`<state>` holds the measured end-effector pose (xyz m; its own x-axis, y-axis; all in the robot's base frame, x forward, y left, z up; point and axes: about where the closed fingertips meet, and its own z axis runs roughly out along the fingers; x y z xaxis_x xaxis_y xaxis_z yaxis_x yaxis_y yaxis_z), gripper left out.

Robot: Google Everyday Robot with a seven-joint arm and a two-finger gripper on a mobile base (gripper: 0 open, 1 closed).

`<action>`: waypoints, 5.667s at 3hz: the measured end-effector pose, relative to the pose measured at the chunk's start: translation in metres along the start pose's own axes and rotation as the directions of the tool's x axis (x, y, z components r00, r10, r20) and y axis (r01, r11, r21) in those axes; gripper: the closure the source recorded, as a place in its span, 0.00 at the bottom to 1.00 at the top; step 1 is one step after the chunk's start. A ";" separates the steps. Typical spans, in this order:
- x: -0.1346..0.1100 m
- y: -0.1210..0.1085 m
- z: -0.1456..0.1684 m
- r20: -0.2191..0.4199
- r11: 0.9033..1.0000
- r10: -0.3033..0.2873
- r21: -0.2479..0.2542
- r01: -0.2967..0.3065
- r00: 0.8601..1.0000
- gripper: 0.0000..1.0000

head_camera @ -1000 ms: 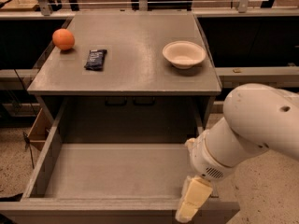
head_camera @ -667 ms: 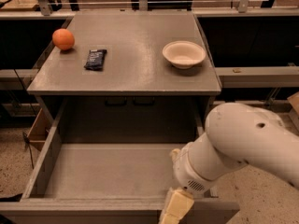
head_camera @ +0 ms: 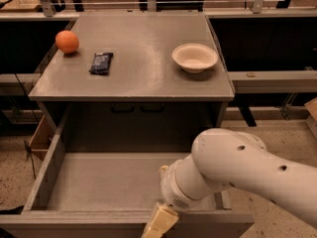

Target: Close top drawer

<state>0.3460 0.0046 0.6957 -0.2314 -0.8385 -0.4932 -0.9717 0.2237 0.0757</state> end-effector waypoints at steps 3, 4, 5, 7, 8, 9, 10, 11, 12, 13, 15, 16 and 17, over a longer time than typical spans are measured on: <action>-0.012 -0.010 0.034 0.039 1.000 -0.012 0.027 0.011 0.999 0.91; -0.049 -0.073 0.031 0.087 0.991 -0.059 0.127 0.048 0.994 0.79; -0.049 -0.073 0.031 0.087 0.991 -0.060 0.128 0.049 0.994 0.56; -0.079 -0.133 -0.012 0.139 0.960 -0.119 0.269 0.078 0.983 0.10; -0.067 -0.127 -0.039 0.125 0.956 -0.116 0.283 0.076 0.985 0.11; -0.049 -0.094 -0.062 0.082 0.962 -0.121 0.256 0.096 0.989 0.34; -0.031 -0.054 -0.076 0.042 0.971 -0.124 0.210 0.112 0.991 0.57; -0.022 -0.027 -0.066 0.020 0.979 -0.124 0.166 0.119 0.992 0.80; -0.021 -0.006 -0.035 0.027 0.985 -0.116 0.131 0.112 0.993 1.00; -0.021 -0.001 -0.026 0.029 0.985 -0.117 0.129 0.112 0.993 1.00; -0.002 -0.017 0.000 0.021 0.986 -0.075 0.149 0.071 0.997 1.00; 0.014 -0.053 0.017 0.038 0.981 -0.031 0.194 0.023 0.999 1.00; 0.026 -0.092 0.019 0.056 0.965 -0.001 0.262 -0.014 0.998 1.00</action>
Offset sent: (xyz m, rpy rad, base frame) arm 0.0654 0.0454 -0.0432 0.0785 -0.1129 -0.0434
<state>0.4301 -0.0282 0.6600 -0.2275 -0.8096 -0.5412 -0.9223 0.3575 -0.1471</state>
